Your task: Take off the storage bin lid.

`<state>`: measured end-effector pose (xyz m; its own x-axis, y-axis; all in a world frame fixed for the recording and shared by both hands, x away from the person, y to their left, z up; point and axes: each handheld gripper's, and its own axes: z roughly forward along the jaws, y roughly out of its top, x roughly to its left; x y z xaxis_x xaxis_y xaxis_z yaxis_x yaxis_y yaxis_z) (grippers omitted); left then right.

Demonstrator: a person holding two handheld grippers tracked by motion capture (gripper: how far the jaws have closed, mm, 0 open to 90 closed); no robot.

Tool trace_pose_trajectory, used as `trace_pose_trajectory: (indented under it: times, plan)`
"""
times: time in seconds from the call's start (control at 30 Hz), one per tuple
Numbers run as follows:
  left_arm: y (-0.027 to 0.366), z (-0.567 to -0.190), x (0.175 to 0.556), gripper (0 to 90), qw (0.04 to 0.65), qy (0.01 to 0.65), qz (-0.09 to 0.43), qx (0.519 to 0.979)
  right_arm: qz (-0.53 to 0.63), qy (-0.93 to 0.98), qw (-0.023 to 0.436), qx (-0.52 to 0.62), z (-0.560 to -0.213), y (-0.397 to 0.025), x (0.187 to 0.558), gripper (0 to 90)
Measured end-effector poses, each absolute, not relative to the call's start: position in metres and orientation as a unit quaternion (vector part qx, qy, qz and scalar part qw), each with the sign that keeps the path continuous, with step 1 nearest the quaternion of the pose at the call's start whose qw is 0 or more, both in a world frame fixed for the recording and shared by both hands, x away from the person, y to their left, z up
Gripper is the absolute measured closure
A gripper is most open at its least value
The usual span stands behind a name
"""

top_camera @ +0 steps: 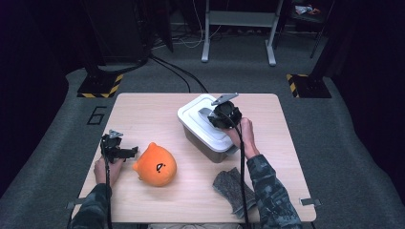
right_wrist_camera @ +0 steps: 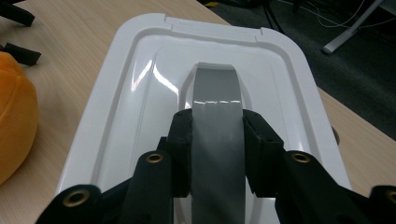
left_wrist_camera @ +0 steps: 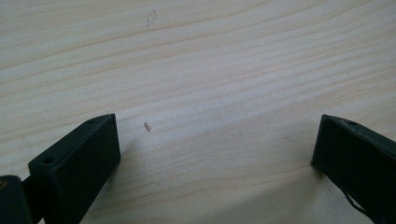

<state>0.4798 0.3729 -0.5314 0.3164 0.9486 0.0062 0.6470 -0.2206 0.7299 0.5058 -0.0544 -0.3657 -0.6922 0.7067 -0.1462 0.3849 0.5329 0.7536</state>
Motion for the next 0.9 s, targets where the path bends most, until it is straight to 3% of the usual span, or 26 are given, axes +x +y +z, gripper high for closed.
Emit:
trace_pose_trajectory:
  times: [0.9]
  plan:
    - [0.373,-0.531,0.480,0.2,0.321,0.535,0.235,0.745,0.368,0.828,0.249,0.342,-0.334,-0.085,0.495,66.6]
